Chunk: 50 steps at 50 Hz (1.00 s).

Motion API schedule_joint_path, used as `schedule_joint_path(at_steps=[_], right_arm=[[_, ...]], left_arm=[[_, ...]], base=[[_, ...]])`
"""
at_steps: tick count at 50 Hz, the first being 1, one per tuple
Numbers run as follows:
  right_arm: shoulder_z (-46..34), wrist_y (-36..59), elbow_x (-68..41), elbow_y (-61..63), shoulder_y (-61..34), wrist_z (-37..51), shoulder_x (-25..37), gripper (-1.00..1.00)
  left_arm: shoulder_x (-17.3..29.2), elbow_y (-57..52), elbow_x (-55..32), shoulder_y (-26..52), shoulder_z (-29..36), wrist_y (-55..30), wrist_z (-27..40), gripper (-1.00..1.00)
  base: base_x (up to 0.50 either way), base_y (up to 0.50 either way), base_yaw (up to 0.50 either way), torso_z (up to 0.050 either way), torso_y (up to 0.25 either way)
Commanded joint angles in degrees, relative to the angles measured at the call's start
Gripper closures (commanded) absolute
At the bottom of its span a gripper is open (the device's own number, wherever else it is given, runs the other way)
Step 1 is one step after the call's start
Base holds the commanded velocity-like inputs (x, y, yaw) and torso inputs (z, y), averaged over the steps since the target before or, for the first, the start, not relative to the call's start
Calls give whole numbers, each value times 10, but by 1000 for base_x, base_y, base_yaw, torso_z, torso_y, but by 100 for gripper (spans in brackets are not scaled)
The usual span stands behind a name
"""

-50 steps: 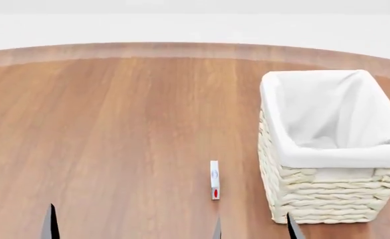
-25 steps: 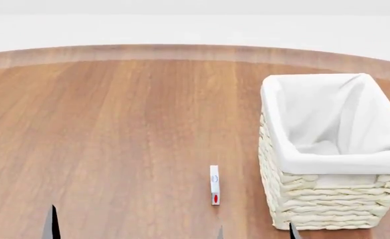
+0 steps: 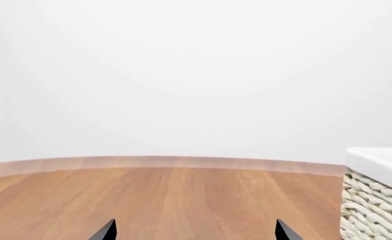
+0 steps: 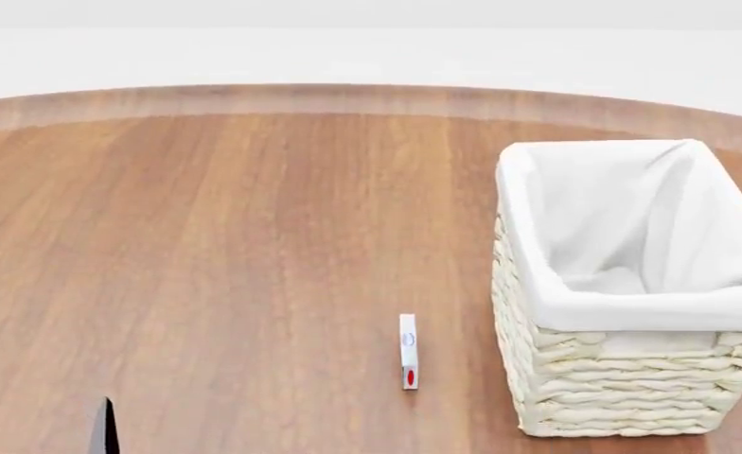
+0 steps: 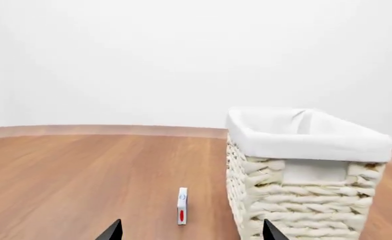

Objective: Pick up the tomato sauce, and put it in the basket.

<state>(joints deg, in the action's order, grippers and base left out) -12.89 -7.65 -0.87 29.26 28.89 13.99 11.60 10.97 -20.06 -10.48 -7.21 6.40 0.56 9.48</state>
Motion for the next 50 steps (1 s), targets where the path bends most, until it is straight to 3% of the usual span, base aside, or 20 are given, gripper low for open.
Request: schedule_joint_path(at_steps=[1,9,21,23,50], right_arm=[[-19,-61,23,-7,78,17,5,-100],[-26,-89,28,1,109,31,7,-100],[-38,-159,-8,-95,111,43,1,-100],[-39,-229,-64,-226,104,26,-16,-100],[-53,-233,-83,-257,85,34,-7,-100]], left_arm=[[3,9,-5,2,3,5,1,-100],[5,17,-8,5,6,8,2,-100],[9,20,-11,5,12,7,4,-100],[8,20,-10,4,15,7,4,-100],[13,34,-14,8,24,16,11,-100]], base=[[0,0,0,0,0],[0,0,0,0,0],[0,0,0,0,0],[0,0,0,0,0],[0,0,0,0,0]])
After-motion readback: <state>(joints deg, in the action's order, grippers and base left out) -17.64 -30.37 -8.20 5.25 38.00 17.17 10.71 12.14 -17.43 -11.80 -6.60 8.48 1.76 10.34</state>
